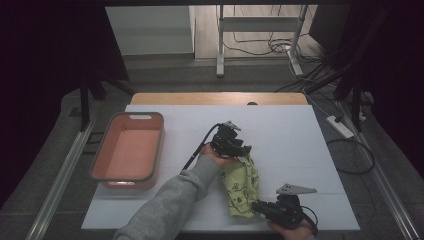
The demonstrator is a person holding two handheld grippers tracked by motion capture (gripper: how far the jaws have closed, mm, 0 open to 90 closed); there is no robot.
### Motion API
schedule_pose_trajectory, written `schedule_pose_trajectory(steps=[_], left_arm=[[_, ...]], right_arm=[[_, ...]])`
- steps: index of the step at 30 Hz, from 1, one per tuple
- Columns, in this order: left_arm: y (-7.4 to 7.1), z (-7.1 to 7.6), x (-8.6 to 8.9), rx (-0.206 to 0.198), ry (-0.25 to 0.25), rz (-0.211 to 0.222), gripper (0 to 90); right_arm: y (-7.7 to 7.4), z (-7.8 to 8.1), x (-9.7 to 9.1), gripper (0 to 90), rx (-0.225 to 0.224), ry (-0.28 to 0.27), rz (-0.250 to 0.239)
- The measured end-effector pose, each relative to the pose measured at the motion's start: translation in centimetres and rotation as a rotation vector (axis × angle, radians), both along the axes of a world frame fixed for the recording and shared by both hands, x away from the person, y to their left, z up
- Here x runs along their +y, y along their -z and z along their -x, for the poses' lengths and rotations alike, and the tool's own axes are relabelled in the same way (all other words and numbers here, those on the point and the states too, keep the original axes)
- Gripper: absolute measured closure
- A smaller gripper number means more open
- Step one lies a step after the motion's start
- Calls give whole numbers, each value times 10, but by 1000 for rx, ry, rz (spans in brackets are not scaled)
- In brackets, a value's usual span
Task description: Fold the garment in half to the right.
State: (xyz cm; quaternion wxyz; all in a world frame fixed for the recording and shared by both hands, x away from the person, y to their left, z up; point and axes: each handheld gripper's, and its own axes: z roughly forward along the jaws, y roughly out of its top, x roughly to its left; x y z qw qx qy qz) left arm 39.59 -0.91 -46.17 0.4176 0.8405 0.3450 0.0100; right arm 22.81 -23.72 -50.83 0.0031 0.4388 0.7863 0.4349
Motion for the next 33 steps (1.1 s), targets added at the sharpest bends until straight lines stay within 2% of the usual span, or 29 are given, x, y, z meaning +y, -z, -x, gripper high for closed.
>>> schedule_pose_trajectory(steps=[2,5,8,10,11,12,13,14,19,23,25,29,31,32,33], left_arm=[[-8,2,8,-13,-11,28,499],[-17,6,19,-41,-26,41,489],[-21,9,31,-51,-39,49,486],[-21,11,36,-49,-42,46,490],[-21,11,36,-49,-42,46,490],[-20,13,42,-47,-48,46,492],[-20,13,42,-47,-48,46,494],[-17,15,49,-41,-46,37,513],[-11,18,58,-28,-51,43,588],[-9,18,61,-18,-33,44,695],[-8,18,60,-14,-15,39,780],[-4,19,51,-3,31,11,884],[-3,19,49,-1,43,5,892],[1,19,44,7,64,1,893],[2,18,42,9,71,-3,893]], right_arm=[[0,-1,-1,772,2,5,0],[-2,0,-1,666,-16,14,10],[-10,3,-1,533,-78,22,29],[-15,5,-1,490,-114,25,36],[-15,5,-1,490,-114,25,36],[-23,6,-1,476,-160,20,35],[-26,6,-1,477,-174,16,31],[-32,6,0,488,-198,9,24],[-54,0,6,529,-277,-11,-1],[-70,-10,11,650,-298,-50,-19],[-75,-19,16,751,-299,-69,-21],[-72,-33,33,879,-269,-124,2],[-66,-37,42,896,-264,-155,40],[-60,-40,46,896,-263,-162,76],[-56,-42,46,896,-253,-161,90]])
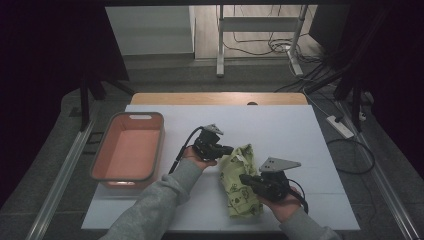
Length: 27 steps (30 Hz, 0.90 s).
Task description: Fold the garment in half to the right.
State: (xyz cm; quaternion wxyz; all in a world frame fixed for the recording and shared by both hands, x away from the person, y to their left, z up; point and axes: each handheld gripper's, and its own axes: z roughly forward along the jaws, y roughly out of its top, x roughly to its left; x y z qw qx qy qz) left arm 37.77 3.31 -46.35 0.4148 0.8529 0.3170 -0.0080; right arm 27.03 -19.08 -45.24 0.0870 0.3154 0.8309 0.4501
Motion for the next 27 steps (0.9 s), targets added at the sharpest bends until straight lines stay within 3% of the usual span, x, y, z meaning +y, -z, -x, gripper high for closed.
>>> schedule_pose_trajectory(steps=[4,9,17,27], left_arm=[[8,-2,-17,15,29,-20,894],[17,-8,-37,31,40,-35,894],[30,-10,-51,37,41,-95,894],[43,-10,-54,46,43,-131,894]], right_arm=[[15,-2,-4,897,25,6,44],[35,3,-19,897,99,27,79],[50,2,-32,897,196,45,54],[60,9,-35,900,215,51,95]])
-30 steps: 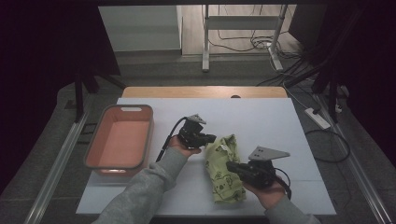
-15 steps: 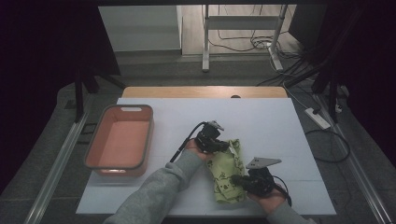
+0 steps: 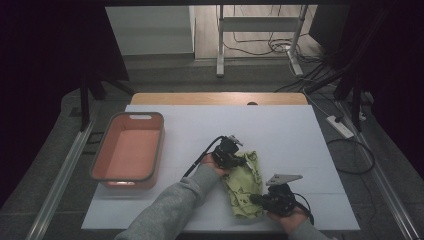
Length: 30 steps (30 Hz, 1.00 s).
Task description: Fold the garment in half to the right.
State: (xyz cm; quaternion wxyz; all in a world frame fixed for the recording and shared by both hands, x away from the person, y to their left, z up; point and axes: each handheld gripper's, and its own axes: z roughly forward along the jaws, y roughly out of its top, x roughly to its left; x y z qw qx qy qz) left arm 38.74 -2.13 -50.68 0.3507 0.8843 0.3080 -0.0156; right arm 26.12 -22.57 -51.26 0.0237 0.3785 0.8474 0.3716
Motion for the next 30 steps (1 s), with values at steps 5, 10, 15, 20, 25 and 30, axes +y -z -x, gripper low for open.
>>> schedule_pose_trajectory(steps=[5,10,15,20,25,30], left_arm=[[4,-1,-2,2,-3,-12,894],[3,0,-1,2,-9,-5,894],[4,0,-1,0,-9,-8,895],[-2,2,2,-11,-15,14,894],[-20,7,14,-41,-15,65,894],[-34,9,29,-58,-26,101,894]], right_arm=[[1,1,1,900,-1,-2,4],[1,1,1,899,-6,0,0],[1,1,1,900,-6,-3,3],[0,1,1,899,-15,-2,-7],[-4,1,0,898,-37,-6,-25],[-7,1,1,898,-59,-12,-41]])
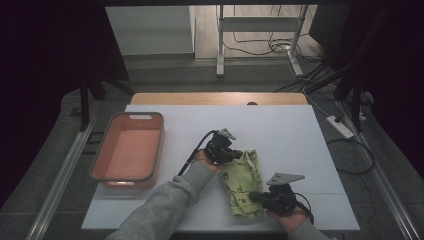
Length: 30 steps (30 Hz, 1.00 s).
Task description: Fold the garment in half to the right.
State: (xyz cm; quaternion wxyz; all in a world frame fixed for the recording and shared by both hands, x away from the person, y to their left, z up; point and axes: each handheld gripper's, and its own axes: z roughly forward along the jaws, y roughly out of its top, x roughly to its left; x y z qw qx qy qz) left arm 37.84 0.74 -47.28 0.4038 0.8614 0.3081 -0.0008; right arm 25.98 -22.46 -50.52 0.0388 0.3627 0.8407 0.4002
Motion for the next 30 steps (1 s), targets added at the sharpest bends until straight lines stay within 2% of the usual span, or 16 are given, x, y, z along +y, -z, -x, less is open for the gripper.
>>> schedule_pose_trajectory(steps=[5,10,15,17,19,21,24,26,30], left_arm=[[-6,2,12,-5,-8,11,894],[-10,5,20,-10,-22,24,894],[-11,6,26,-11,-34,22,894],[-10,4,31,-11,-42,23,894],[-10,4,32,-11,-46,23,894],[-10,4,33,-8,-50,24,894],[-10,4,34,-7,-54,23,893],[-10,4,35,-6,-55,23,894],[-8,4,34,-2,-52,16,894]], right_arm=[[-9,0,3,898,-40,-15,-21],[-27,-6,6,898,-93,-10,-48],[-38,-29,12,897,-121,22,-49],[-40,-41,15,897,-138,45,-35],[-39,-49,18,897,-138,53,-30],[-37,-56,21,897,-143,62,-7],[-29,-64,21,897,-127,87,30],[-25,-67,14,897,-118,122,37],[-13,-69,2,898,-89,148,60]])
